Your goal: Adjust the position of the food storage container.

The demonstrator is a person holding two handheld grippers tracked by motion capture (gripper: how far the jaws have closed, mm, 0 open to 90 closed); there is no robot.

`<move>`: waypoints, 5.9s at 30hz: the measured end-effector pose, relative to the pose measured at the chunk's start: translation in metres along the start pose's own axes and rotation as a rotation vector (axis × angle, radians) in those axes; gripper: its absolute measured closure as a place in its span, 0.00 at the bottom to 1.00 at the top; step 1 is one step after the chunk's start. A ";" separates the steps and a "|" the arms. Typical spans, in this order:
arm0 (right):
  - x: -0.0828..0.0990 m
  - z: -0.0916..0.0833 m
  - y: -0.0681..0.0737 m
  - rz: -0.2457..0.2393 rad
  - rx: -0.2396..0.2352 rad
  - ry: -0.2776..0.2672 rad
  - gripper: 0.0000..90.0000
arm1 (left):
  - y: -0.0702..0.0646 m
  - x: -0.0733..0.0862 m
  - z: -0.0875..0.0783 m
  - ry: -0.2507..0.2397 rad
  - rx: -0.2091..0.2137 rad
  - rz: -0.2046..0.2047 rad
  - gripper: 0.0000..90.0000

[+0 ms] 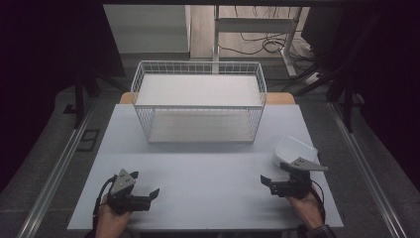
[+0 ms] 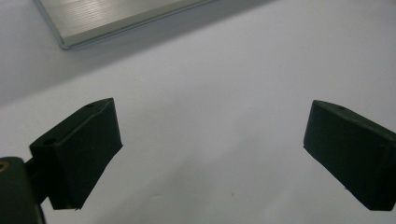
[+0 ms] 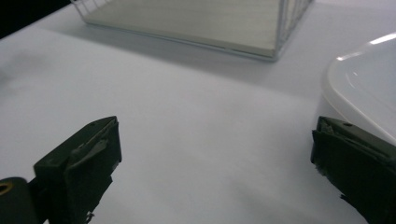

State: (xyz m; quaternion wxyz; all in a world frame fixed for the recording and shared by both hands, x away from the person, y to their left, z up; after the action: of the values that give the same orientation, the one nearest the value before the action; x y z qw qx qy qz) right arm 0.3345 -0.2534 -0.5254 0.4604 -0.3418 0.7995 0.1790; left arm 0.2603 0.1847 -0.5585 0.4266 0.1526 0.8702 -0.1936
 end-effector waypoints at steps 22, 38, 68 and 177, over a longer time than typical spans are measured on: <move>-0.008 0.000 0.007 -0.063 0.032 0.073 0.13 | 0.009 -0.001 -0.004 -0.043 -0.005 -0.036 0.02; -0.022 -0.020 -0.046 -0.112 0.164 0.078 0.95 | 0.011 -0.002 -0.005 -0.062 -0.003 -0.058 0.02; -0.027 0.014 -0.167 0.058 0.330 0.175 0.99 | 0.014 -0.003 -0.005 -0.069 0.006 -0.079 0.02; -0.052 0.055 0.049 -0.239 -0.083 0.043 0.62 | -0.004 -0.004 -0.004 -0.025 0.117 -0.078 0.06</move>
State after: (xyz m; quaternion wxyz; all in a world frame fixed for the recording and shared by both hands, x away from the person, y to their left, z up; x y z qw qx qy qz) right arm 0.3515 -0.1664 -0.5103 0.4468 -0.4570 0.7547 0.1484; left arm 0.2583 0.1829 -0.5522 0.4200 0.1408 0.8572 -0.2625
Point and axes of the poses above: each handheld gripper's, and its own axes: z roughly forward along the jaws, x roughly out of its underside, y roughly to its left, the point moved 6 cm from there along z, roughly forward along the jaws, and after that the axes turned 12 degrees about -z, right-handed, at the moved point
